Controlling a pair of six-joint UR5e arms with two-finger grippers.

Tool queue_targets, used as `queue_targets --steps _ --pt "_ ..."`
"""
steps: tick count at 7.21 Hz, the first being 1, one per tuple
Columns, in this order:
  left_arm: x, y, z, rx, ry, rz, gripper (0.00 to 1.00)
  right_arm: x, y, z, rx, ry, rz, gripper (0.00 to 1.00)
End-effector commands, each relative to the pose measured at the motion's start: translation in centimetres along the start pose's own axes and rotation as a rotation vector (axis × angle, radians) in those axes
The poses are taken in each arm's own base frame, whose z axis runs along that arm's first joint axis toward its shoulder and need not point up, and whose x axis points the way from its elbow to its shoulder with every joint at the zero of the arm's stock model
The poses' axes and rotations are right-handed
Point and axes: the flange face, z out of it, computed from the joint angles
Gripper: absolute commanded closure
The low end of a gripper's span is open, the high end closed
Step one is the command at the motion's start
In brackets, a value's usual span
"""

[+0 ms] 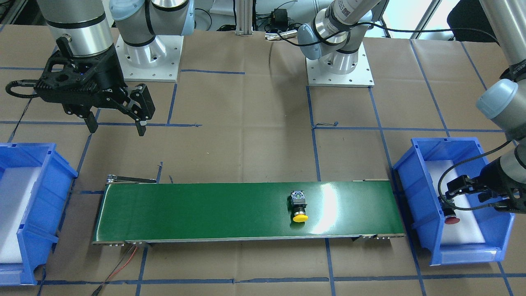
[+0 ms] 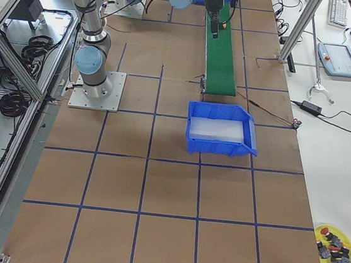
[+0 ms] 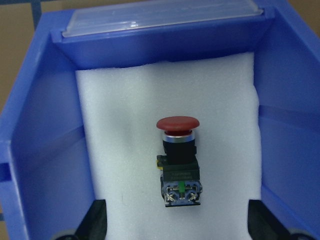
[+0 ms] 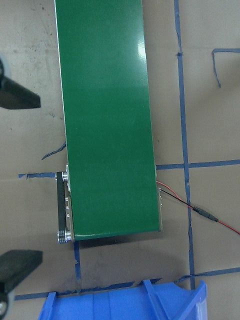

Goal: Transport two buttons from left to right
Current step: 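Lower the left gripper and grasp the red-capped button in the bin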

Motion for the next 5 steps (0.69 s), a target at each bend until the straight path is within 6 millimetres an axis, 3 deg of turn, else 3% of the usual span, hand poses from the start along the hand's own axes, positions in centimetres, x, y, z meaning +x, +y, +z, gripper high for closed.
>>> queue_targets --steps 1,2,4,5 --pt "0.0 -0.4 3.4 -0.005 0.005 0.002 0.01 0.0 0.0 0.0 0.0 0.0 0.0 0.0" --pt "-0.3 -0.7 4.6 0.006 -0.003 0.004 0.01 0.0 0.0 0.2 -0.003 -0.001 0.003 0.0" --pt "-0.4 -0.9 4.7 0.008 -0.004 0.004 0.01 0.0 0.0 0.3 -0.004 0.002 0.009 0.0" --pt "-0.4 -1.3 4.4 0.024 0.005 0.005 0.11 0.0 -0.2 0.0 0.011 -0.001 0.008 0.0"
